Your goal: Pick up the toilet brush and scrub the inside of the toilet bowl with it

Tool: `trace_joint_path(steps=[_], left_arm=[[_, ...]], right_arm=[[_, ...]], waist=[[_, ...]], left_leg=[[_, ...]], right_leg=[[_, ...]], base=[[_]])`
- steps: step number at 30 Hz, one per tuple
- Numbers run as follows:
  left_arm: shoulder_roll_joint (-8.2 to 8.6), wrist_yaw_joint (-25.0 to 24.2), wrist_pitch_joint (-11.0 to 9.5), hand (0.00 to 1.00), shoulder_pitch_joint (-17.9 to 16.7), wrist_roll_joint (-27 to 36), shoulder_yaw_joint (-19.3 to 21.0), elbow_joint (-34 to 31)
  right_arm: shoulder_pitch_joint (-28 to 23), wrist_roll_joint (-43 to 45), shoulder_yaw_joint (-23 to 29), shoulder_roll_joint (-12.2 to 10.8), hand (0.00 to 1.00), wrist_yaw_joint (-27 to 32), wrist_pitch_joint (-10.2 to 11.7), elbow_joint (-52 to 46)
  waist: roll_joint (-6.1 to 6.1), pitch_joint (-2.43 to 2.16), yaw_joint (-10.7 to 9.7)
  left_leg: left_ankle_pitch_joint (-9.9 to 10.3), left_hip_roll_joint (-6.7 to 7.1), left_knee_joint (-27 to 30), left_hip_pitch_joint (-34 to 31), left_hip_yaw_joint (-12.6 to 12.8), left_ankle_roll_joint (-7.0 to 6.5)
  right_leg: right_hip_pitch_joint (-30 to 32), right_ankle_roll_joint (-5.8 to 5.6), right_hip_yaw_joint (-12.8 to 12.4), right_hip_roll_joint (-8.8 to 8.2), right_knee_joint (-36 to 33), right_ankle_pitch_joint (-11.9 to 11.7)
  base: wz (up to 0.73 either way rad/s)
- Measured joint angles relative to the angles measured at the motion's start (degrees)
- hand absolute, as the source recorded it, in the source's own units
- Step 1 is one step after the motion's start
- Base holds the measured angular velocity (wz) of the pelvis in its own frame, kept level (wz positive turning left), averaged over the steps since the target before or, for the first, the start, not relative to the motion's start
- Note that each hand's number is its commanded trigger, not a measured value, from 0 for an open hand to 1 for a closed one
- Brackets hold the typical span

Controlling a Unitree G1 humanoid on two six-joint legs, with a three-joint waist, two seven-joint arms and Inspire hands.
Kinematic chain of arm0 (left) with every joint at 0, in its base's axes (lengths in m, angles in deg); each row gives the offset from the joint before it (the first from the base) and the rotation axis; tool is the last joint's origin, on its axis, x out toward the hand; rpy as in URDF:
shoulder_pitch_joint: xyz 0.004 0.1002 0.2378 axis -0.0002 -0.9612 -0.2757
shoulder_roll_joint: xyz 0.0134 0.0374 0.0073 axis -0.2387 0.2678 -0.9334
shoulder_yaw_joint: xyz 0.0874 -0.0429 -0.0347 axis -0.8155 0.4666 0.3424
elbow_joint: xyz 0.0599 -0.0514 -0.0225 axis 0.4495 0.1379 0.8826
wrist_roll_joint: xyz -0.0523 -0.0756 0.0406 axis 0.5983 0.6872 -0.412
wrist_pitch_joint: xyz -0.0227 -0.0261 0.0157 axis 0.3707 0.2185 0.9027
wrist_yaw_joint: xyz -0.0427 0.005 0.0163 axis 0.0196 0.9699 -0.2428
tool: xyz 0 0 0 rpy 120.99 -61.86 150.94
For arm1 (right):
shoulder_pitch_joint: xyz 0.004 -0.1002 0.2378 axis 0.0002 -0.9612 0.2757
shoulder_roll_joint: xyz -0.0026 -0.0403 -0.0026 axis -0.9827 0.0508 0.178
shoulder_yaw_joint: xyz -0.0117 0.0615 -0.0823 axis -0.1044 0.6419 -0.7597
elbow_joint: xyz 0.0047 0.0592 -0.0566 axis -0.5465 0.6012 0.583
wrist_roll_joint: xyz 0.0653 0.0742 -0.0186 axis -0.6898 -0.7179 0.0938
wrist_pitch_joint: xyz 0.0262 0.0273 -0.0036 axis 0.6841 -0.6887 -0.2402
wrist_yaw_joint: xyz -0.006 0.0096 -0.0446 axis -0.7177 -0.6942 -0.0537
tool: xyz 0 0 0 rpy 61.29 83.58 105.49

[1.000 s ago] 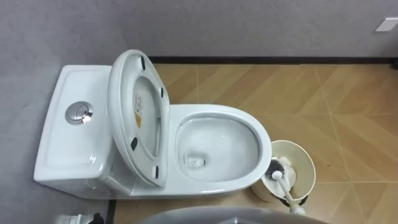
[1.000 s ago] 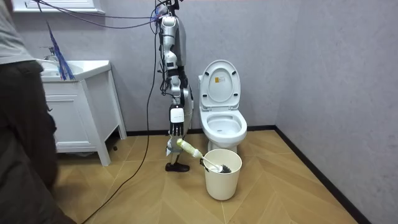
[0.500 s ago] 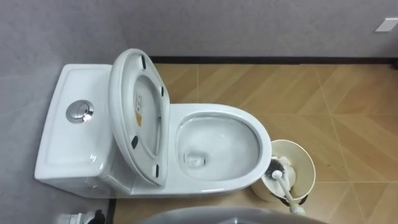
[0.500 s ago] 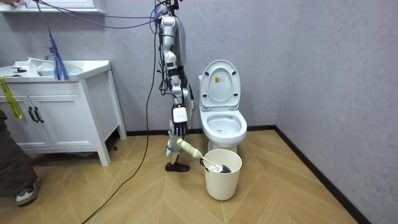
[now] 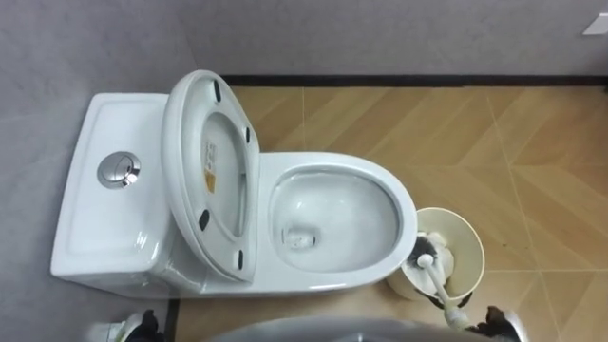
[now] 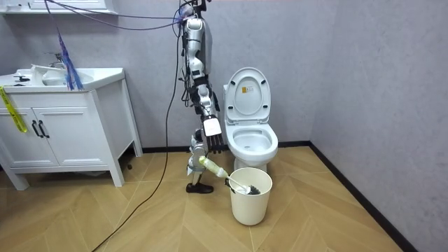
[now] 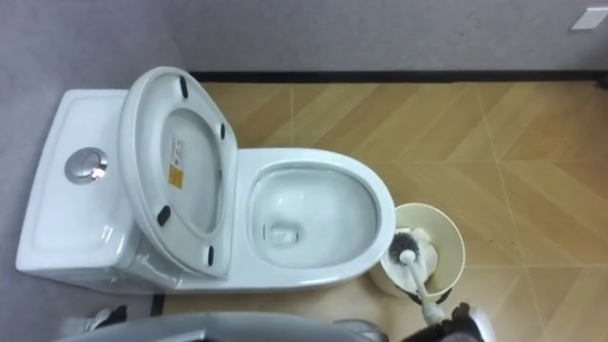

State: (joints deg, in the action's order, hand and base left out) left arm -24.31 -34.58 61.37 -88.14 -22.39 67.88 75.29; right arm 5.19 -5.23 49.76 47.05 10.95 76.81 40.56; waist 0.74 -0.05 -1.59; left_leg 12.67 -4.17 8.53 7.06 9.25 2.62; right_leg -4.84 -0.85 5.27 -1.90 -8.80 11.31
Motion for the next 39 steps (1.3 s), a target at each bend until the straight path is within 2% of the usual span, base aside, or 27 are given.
trace_joint_path(steps=[8,14,17,19,21,25,28,35,39], left_arm=[[-0.53,0.0,-1.82,0.0,0.72,0.2,-0.17,-0.04],[-1.38,0.0,-3.6,0.0,2.98,1.46,-0.4,-0.2],[-1.71,0.0,-4.43,0.0,5.15,3.65,-1.23,-0.02],[-1.71,0.1,-4.84,0.0,7.51,4.78,-1.68,0.15],[-1.76,0.12,-5.45,0.0,9.27,5.99,-2.91,0.3],[-1.86,0.16,-5.64,0.0,13.99,8.36,-5.94,1.22],[-1.87,0.15,-5.71,0.0,17.8,10.8,-8.8,0.96],[-1.31,0.16,-6.06,0.0,21.52,17.08,-12.84,-3.5],[-2.36,0.19,-6.26,0.0,23.06,17.19,-15.59,-8.92]], right_arm=[[1.67,-1.66,0.55,0.97,0.0,5.27,1.99,-0.58],[2.13,-5.94,0.3,1.73,0.0,6.39,2.41,-0.63],[3.95,-7.64,0.28,2.24,0.0,7.03,3.05,0.87],[6.54,-7.85,0.21,2.66,0.0,8.17,3.25,3.28],[8.53,-8.11,0.15,3.46,0.0,8.6,3.33,4.83],[12.42,-10.87,-0.85,5.23,0.0,9.57,3.22,7.32],[14.79,-14.85,-2.53,6.42,0.0,9.42,3.1,8.43],[18.66,-17.61,-6.4,9.09,0.0,7.44,2.34,8.91],[21.34,-19.28,-9.23,11.73,0.0,7.42,1.79,9.65]], waist=[[-0.87,0.16,-0.28],[-1.27,0.13,-0.24],[-1.4,0.47,-0.44],[-1.5,0.99,-0.12],[-1.71,1.24,-0.3],[-1.34,1.55,-0.28],[-0.72,1.98,-0.1],[-0.89,2.14,0.33],[-0.97,2.29,0.52]], left_leg=[[0.0,0.0,0.84,-3.23,-0.39,0.0],[0.0,-0.06,3.43,-9.18,-1.51,-0.01],[-0.01,-0.02,5.72,-13.45,-1.72,-0.03],[0.04,0.04,8.72,-17.75,-1.93,-0.14],[0.16,0.21,10.85,-21.36,-1.97,-0.34],[1.04,1.67,17.67,-30.89,-2.97,-2.21],[1.48,2.7,21.53,-36.91,-3.29,-2.98],[2.26,3.0,30.35,-50.51,-3.73,-4.22],[3.28,3.02,36.49,-58.35,-3.78,-4.79]], right_leg=[[3.17,0.02,-0.04,-0.11,-1.27,-0.02],[8.29,0.16,0.89,-0.44,-3.55,-0.11],[12.51,0.16,1.99,-0.99,-6.26,-0.11],[16.8,0.14,3.03,-1.65,-9.53,-0.09],[20.25,0.12,3.52,-2.24,-11.74,-0.05],[29.84,0.18,3.87,-4.58,-19.78,2.33],[36.13,-0.16,3.38,-6.12,-24.59,3.75],[48.95,-0.13,2.91,-7.67,-32.95,4.04],[56.95,0.23,2.58,-9.12,-39.65,5.53]], base=[[0.0],[0.07],[0.08],[0.09],[0.07],[0.18],[0.21],[0.07],[0.11]])
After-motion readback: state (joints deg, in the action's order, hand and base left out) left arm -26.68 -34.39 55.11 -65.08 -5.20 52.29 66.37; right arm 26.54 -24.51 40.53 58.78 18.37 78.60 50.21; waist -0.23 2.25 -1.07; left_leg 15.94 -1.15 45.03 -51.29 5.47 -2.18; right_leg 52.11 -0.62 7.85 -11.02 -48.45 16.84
